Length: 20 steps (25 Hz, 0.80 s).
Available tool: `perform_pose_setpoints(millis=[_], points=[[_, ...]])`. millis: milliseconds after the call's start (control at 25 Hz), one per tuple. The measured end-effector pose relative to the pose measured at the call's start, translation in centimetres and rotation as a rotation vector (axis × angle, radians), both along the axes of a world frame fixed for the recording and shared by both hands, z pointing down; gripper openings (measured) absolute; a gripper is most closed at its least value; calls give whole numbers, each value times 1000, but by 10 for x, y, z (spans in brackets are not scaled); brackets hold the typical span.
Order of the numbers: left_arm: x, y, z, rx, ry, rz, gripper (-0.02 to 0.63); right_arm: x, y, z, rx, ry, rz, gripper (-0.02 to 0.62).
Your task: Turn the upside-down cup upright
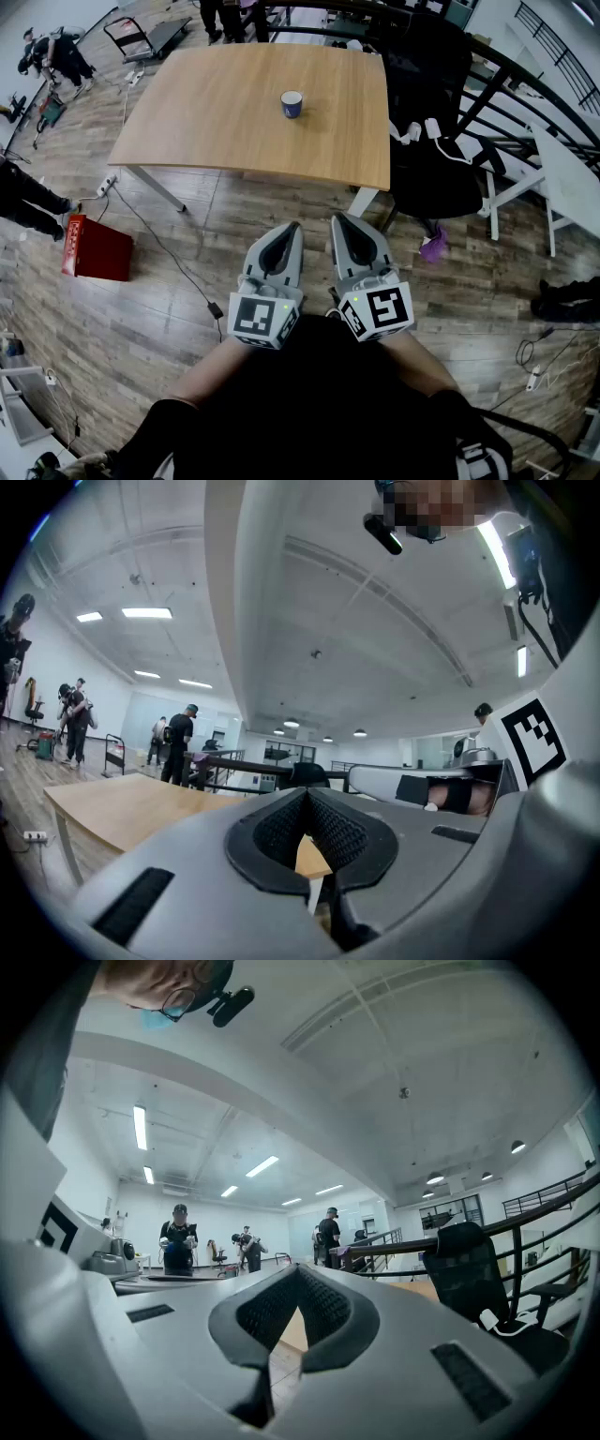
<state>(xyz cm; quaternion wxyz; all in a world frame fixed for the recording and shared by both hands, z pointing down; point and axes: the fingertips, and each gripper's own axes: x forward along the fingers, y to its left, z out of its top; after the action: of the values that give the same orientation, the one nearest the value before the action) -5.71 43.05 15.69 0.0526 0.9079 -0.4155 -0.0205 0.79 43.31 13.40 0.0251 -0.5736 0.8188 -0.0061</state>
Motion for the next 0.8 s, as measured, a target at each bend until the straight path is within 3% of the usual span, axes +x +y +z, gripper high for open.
perform_pose_setpoints(millis=[520, 640, 800], points=[[-22, -39, 32, -46, -12, 17, 6, -14, -39, 31, -63, -55, 26, 14], [-20, -71, 43, -58, -24, -5, 6, -3, -75, 47, -93, -55, 2, 13], [-8, -152, 64, -67, -49, -54, 7, 31, -164, 76, -118, 4, -13, 14]])
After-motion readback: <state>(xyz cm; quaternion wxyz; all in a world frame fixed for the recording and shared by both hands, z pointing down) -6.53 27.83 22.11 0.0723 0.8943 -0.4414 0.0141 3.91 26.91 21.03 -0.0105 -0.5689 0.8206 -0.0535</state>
